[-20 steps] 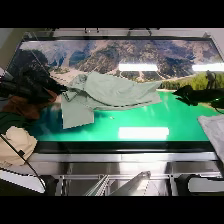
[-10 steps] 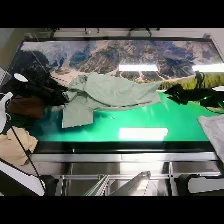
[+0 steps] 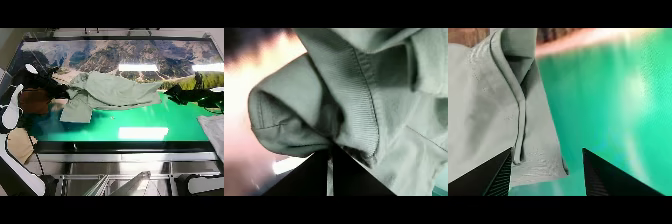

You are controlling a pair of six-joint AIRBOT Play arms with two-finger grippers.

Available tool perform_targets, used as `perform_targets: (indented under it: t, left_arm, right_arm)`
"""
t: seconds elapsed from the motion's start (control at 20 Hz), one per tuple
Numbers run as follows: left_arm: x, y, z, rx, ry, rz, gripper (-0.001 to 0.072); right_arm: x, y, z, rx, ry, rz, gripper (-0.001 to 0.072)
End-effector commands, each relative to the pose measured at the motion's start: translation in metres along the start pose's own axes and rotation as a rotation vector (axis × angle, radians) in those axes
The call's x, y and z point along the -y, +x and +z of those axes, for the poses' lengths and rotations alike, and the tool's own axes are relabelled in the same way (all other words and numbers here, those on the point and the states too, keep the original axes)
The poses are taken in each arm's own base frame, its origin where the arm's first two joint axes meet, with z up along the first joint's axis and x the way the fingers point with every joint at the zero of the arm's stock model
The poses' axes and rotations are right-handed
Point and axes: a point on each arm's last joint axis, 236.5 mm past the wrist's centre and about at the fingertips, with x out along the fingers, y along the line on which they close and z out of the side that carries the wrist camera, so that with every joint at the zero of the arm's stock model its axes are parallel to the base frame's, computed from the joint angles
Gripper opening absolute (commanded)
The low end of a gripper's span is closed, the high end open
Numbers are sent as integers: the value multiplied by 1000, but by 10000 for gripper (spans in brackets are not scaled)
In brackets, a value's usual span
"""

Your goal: Fold the shirts.

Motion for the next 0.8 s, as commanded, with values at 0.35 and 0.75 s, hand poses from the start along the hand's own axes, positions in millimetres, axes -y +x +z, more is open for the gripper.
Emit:
perform_targets:
  t: [0.35,0.75]
  left_arm:
    - [9,-12,1,-13,18,-14,23]
    - [18,-25,-13,-57,26,-33,22]
  right_arm:
    - [-9,40,-47,-223,81,111,323]
    - [-59,12,-41,-304,2,264,20]
